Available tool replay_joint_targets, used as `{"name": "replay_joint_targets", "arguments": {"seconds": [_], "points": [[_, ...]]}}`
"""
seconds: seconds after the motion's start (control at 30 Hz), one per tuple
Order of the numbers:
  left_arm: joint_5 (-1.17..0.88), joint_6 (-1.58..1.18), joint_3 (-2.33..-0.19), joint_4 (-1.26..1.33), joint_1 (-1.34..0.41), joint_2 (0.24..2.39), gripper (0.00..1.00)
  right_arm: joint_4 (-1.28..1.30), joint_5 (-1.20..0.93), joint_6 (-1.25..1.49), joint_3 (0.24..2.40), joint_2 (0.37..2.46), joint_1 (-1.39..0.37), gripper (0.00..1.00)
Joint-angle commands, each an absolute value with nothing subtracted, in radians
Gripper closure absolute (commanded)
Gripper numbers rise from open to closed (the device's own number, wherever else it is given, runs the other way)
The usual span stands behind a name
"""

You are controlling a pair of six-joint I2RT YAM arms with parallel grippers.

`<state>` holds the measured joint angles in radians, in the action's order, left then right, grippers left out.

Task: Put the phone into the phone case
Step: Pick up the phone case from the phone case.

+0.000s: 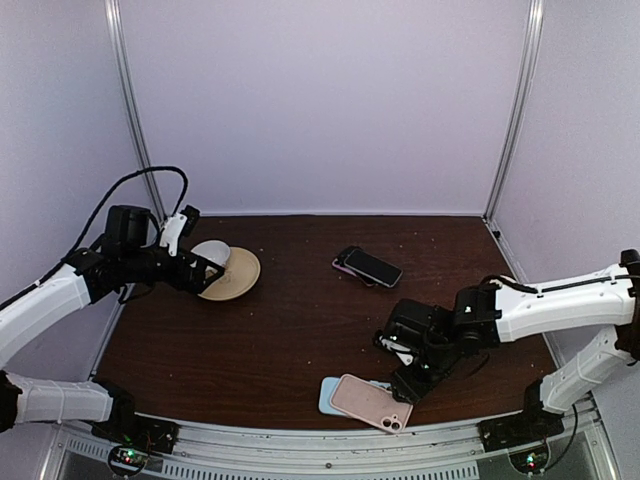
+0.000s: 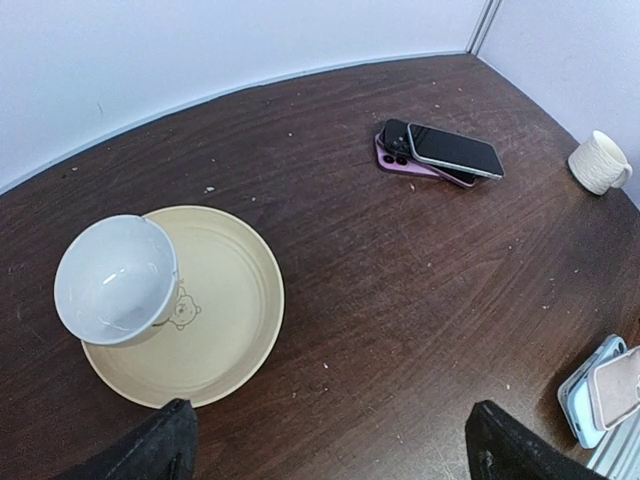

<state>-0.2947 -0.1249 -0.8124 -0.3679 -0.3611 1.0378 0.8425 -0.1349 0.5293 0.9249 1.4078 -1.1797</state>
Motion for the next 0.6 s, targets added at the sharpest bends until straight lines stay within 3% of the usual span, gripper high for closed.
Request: {"name": "replay_joint_targets", "arguments": {"seconds": [0.0,0.27,0.43,0.57], "points": [[-0.312,-0.117,-0.817,-0.323,-0.365,1.019,0.02,0.712,-0.16,0.58,0.865,1.426,-1.181,0.49],[-0.289,-0.118,-0.818,-0.333,-0.365,1.035,0.02,0.653,-0.213,0.594,0.786,1.443,-1.182,0.68],[-0.318,-0.118,-0.818,-0.326,-0.365,1.036,0.02,0.697,-0.199,0.567,0.81,1.431,-1.181,1.0],[-0.317,-0.114,-0.818,-0.326,-0.365,1.038,0.02,0.765,-0.186,0.529,0.854,1.419,-1.181,1.0]]}}
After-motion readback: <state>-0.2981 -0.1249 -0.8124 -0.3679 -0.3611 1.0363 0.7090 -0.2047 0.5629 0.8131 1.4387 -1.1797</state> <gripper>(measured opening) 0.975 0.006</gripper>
